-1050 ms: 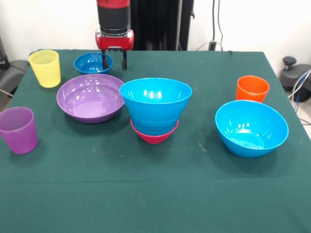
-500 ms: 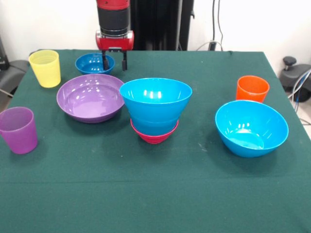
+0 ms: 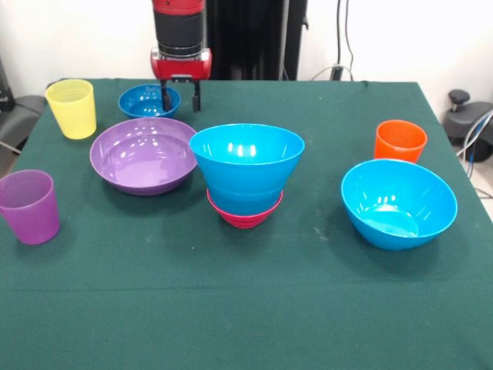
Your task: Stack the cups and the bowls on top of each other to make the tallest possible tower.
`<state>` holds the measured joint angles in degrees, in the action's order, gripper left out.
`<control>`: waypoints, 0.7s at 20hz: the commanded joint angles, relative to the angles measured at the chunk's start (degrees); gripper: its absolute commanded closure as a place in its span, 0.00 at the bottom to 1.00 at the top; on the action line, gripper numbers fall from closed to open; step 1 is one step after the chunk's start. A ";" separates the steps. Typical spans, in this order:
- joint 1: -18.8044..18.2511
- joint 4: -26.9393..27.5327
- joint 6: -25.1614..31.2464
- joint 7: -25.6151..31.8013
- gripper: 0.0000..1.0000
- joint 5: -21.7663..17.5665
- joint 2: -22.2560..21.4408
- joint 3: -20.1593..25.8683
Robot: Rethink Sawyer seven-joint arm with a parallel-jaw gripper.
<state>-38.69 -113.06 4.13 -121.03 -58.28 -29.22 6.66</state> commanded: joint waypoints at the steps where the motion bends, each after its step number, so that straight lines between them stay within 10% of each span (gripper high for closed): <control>1: 0.11 4.40 1.78 2.62 0.00 -2.35 -0.46 3.84; 14: 0.64 3.56 0.55 1.90 0.00 -2.95 -1.50 2.90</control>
<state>-38.83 -113.07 4.13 -121.03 -58.28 -30.38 6.66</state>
